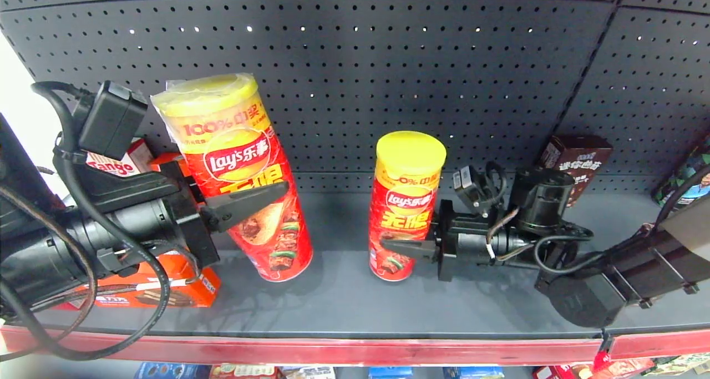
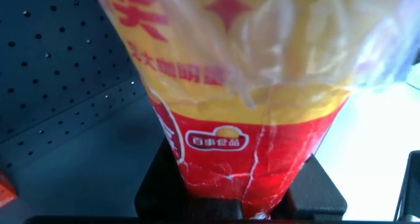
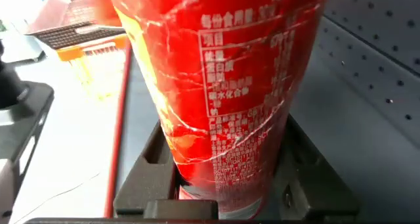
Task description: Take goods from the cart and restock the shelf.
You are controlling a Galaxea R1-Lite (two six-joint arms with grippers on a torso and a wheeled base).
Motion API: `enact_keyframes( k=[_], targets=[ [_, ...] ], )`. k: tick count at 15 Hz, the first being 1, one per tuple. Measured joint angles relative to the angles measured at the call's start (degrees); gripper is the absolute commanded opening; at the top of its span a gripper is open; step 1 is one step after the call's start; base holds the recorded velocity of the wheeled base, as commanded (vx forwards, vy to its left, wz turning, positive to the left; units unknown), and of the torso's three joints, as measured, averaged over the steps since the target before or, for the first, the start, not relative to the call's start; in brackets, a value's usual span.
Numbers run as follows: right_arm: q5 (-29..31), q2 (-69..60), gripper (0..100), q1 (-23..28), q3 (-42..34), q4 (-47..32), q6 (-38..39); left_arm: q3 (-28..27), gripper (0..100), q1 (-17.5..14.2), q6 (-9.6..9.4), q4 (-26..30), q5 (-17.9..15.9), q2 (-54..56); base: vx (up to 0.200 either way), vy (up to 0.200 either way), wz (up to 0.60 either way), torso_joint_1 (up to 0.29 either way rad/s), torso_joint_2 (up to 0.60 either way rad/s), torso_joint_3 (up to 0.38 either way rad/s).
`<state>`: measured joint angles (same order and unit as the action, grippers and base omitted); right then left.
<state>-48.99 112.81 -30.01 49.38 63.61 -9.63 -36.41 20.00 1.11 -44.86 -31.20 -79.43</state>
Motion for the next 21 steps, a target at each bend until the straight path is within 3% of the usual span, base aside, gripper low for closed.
enact_keyframes(
  k=[6, 17, 18, 21],
  targets=[
    [0.6, -1.2, 0, -3.0, -11.0, 7.4, 0.1, 0.0, 0, -0.4, 0.09, 0.0, 0.1, 0.0, 0.0, 0.0, 0.0, 0.0, 0.0, 0.0],
    [-0.4, 2.1, 0, -1.6, -11.1, 8.5, -0.3, 0.0, 0, -1.1, 0.09, 0.0, 0.0, 0.0, 0.0, 0.0, 0.0, 0.0, 0.0, 0.0],
    [-0.5, 2.2, 100, -1.2, -11.1, 8.6, -0.4, 0.0, 0, -1.1, 0.09, 0.0, 0.0, 0.0, 0.0, 0.0, 0.0, 0.0, 0.0, 0.0],
    [-0.3, 2.2, 100, -0.8, -11.6, 9.7, -0.4, 0.0, 0, -1.2, 0.09, 0.0, 0.0, 0.1, 0.0, 0.0, 0.0, 0.0, 0.0, 0.0]
  ],
)
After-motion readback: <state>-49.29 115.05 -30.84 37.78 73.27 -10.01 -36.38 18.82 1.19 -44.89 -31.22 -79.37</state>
